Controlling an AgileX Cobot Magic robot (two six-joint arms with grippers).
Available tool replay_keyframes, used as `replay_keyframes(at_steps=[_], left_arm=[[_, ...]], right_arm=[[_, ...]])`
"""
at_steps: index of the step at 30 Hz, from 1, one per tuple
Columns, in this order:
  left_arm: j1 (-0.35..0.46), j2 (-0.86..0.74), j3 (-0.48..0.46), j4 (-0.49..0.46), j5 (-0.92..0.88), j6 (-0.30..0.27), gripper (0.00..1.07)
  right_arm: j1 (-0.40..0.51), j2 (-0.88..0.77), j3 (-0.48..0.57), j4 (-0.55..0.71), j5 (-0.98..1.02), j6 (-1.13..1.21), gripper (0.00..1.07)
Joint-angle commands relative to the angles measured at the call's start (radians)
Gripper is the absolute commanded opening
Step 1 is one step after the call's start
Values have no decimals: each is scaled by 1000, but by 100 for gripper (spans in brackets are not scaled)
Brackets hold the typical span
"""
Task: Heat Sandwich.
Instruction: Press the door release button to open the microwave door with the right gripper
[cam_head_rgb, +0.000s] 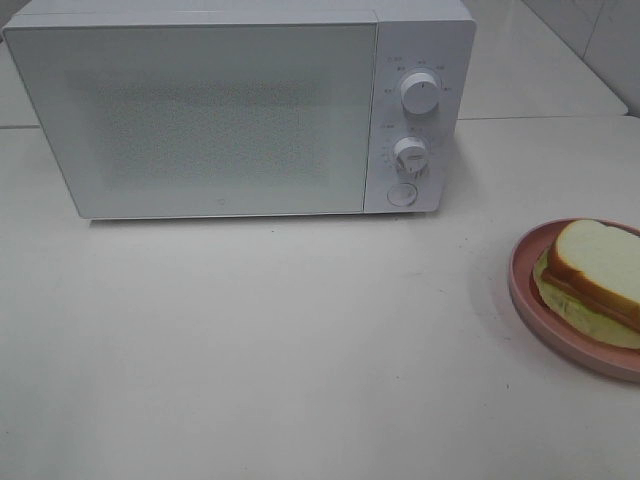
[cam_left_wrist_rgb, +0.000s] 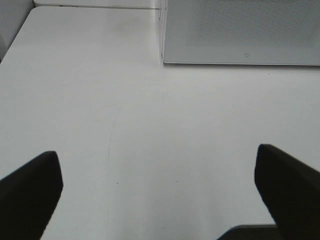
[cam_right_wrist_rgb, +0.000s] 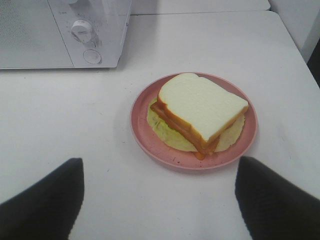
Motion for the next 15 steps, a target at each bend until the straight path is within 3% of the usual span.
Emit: replay_keyframes(at_steps=[1,15], left_arm=[[-3,-23,0,4,-11,-6,98],[-3,-23,0,4,-11,-6,98]], right_arm=[[-6,-26,0,1,-16,-5,75],[-6,-25,0,1,-17,-4,75]])
